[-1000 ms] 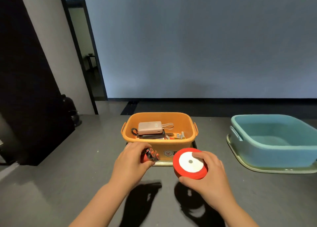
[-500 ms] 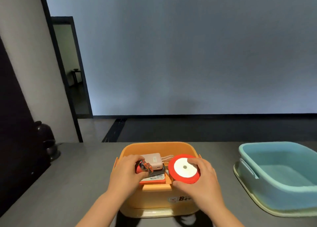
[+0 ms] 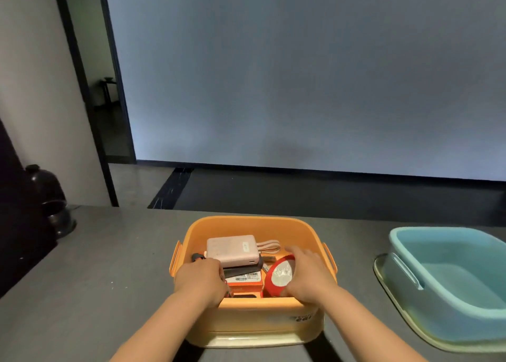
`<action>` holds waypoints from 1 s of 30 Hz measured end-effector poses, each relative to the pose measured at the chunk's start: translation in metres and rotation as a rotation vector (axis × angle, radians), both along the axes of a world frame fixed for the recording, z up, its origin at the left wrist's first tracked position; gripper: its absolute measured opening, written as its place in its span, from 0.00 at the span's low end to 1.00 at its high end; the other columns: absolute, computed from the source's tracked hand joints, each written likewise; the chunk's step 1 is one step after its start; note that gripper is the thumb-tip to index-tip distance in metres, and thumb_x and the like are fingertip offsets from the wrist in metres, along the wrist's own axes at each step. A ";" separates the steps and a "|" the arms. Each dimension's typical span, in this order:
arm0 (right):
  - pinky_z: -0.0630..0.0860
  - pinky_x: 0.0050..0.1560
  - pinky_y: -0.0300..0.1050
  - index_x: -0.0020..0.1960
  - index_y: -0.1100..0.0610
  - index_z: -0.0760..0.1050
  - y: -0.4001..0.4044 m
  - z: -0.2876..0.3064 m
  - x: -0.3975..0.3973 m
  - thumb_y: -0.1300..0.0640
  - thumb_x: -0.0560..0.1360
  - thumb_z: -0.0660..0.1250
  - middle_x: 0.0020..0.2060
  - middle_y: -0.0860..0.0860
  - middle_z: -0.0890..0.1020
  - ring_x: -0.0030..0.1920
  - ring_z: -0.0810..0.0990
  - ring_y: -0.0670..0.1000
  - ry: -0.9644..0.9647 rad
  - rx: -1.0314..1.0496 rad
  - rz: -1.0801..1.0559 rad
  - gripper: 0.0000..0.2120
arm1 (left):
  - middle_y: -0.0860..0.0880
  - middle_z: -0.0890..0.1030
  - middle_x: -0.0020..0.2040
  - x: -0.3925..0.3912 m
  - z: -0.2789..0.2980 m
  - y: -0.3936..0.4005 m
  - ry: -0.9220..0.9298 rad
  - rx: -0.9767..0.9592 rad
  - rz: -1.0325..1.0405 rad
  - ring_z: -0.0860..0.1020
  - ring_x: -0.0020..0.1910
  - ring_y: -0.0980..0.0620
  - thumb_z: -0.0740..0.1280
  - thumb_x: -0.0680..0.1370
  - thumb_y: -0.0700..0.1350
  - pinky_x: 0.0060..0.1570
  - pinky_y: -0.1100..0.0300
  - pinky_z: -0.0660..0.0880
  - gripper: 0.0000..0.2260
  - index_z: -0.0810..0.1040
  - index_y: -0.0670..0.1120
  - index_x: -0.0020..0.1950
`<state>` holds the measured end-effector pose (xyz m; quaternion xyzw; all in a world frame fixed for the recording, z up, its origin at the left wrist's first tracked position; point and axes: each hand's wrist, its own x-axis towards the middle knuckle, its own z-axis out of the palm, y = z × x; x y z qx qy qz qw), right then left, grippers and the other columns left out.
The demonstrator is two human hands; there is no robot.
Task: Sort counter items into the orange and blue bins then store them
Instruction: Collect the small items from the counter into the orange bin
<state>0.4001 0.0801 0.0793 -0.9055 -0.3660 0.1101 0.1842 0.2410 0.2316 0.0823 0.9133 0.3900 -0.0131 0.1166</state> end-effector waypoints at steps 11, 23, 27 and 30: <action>0.74 0.58 0.44 0.68 0.42 0.67 0.012 -0.004 0.006 0.40 0.62 0.77 0.62 0.44 0.76 0.59 0.75 0.47 0.179 -0.123 0.161 0.37 | 0.52 0.79 0.55 0.008 -0.012 0.001 -0.047 0.023 0.043 0.78 0.50 0.49 0.65 0.76 0.45 0.48 0.56 0.79 0.15 0.75 0.59 0.61; 0.66 0.65 0.41 0.70 0.37 0.64 0.010 0.006 -0.003 0.37 0.70 0.70 0.71 0.37 0.65 0.68 0.67 0.44 0.304 -0.008 0.424 0.31 | 0.55 0.79 0.50 0.002 -0.016 -0.002 -0.317 0.073 0.125 0.77 0.43 0.54 0.63 0.76 0.44 0.42 0.56 0.80 0.11 0.77 0.59 0.53; 0.67 0.67 0.45 0.68 0.41 0.69 0.011 0.003 -0.001 0.48 0.75 0.67 0.70 0.41 0.69 0.68 0.69 0.48 0.230 -0.014 0.324 0.22 | 0.56 0.78 0.50 0.001 -0.018 -0.004 -0.362 0.082 0.143 0.77 0.42 0.55 0.62 0.77 0.46 0.40 0.59 0.79 0.10 0.77 0.59 0.53; 0.75 0.59 0.47 0.67 0.46 0.70 0.011 -0.001 -0.001 0.48 0.74 0.67 0.62 0.47 0.77 0.57 0.77 0.49 0.189 -0.072 0.148 0.22 | 0.57 0.79 0.49 0.000 -0.017 -0.006 -0.389 0.085 0.134 0.77 0.42 0.56 0.62 0.77 0.48 0.37 0.63 0.77 0.08 0.77 0.59 0.52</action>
